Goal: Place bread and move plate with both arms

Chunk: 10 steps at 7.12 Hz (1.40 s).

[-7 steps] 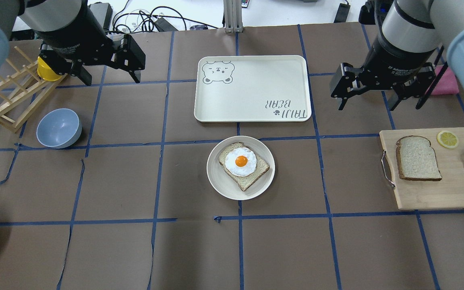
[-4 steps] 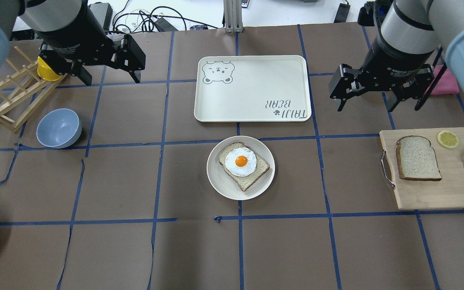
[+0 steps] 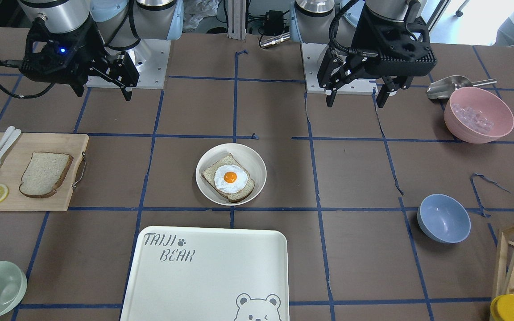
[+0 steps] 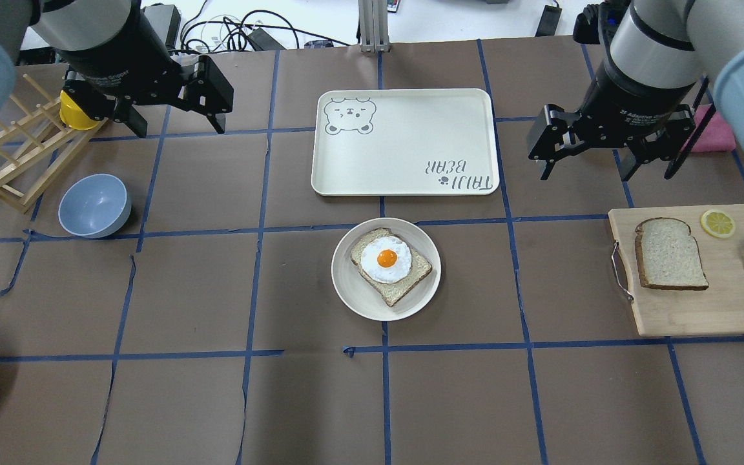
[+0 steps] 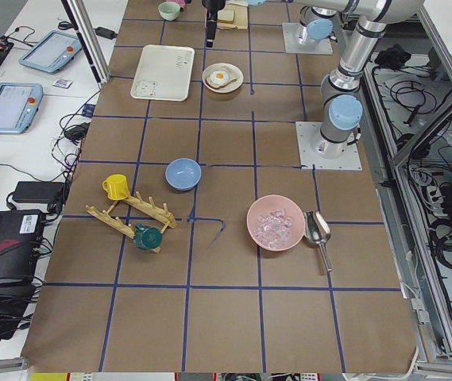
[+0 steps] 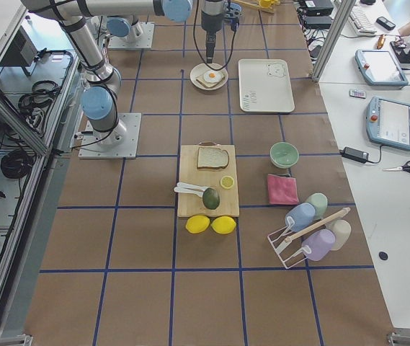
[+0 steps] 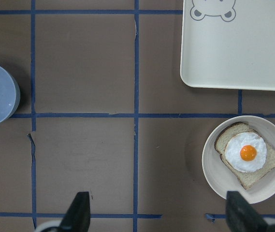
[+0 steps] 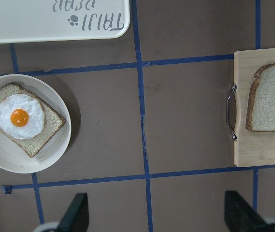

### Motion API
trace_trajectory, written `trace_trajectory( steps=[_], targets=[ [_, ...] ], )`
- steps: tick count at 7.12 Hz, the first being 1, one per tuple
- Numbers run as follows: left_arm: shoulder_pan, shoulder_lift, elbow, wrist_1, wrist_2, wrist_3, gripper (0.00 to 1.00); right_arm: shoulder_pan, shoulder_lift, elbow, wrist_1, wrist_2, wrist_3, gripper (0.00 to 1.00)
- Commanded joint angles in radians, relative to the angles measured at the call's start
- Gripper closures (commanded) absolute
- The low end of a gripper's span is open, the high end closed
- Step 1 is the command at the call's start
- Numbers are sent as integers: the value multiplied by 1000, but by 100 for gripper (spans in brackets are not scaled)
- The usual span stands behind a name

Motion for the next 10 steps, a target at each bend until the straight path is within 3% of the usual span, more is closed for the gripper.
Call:
trace_trajectory(
  steps=[1,4,7,10],
  targets=[
    [1,0,0,0,0,0,0,0,2,2,0,2,0,0],
    [-1,2,0,0,-3,0,0,-3,18,6,-21,2,0,0],
    [-1,6,0,-1,-3,0,0,-17,142,9,-54,-10,-15,0],
    [-1,-1,-2,-4,-5,0,0,-145,223,52,-115,-1,-41,0]
  ],
)
